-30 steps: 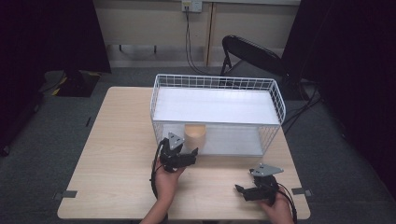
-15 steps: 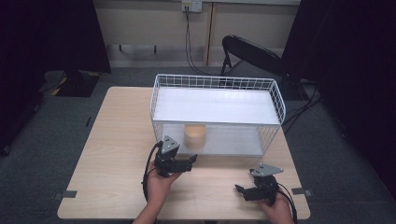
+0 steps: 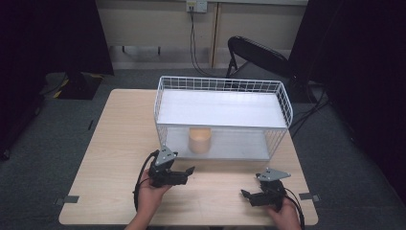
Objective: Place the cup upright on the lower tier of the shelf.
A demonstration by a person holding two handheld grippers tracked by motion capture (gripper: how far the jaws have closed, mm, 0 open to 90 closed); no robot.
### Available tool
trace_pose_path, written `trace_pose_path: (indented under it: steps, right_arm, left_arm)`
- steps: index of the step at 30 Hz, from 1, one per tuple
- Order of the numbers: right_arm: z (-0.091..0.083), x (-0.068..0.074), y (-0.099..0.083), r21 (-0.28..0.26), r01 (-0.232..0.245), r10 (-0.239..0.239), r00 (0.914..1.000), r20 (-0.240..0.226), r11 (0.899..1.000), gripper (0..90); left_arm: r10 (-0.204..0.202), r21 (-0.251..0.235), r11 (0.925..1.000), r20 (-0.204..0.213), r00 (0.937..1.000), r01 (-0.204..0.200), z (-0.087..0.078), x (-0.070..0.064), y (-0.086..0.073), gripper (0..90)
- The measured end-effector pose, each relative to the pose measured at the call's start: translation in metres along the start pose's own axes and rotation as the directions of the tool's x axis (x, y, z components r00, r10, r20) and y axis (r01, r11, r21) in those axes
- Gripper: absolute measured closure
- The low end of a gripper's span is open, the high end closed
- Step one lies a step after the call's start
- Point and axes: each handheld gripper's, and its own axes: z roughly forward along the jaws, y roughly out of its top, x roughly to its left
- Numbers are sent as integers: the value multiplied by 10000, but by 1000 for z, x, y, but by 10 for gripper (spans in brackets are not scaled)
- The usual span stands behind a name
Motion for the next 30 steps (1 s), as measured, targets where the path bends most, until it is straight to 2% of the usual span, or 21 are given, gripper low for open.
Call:
trace_pose_path:
  steps: [9,14,17,18,20,21,23,25,26,30]
  right_arm:
    - [0,0,0,-1,-1,1,10000,1,10000,122]
    - [0,0,0,1,-1,1,10000,3,10000,122]
    - [0,0,0,1,-3,3,10000,3,10000,122]
    - [0,0,0,0,0,0,10000,3,10000,122]
    - [0,0,0,0,-2,2,10000,4,10000,122]
    - [0,0,0,0,-2,2,10000,4,10000,122]
    - [0,0,0,0,-2,2,10000,4,10000,122]
    - [0,0,0,-1,-4,4,10000,2,10000,122]
    - [0,0,0,1,-6,6,10000,3,10000,122]
    - [0,0,0,-1,-4,4,10000,3,10000,122]
  left_arm:
    - [183,177,9997,70,9998,-184,-19,14,-14,173]
    - [141,331,9993,362,9992,-153,-32,25,-23,173]
    - [212,484,9986,424,9989,-232,-34,29,-26,172]
    - [118,529,9985,404,9991,-139,-36,32,-29,172]
    - [160,646,9977,450,9989,-189,-38,34,-33,172]
    - [321,664,9972,447,9985,-350,-39,36,-34,172]
    - [267,701,9971,573,9980,-307,-40,37,-36,171]
    - [307,847,9958,521,9982,-351,-41,39,-40,171]
    - [178,913,9956,542,9984,-228,-42,42,-45,171]
    - [106,1004,9948,415,9991,-148,-46,48,-53,171]
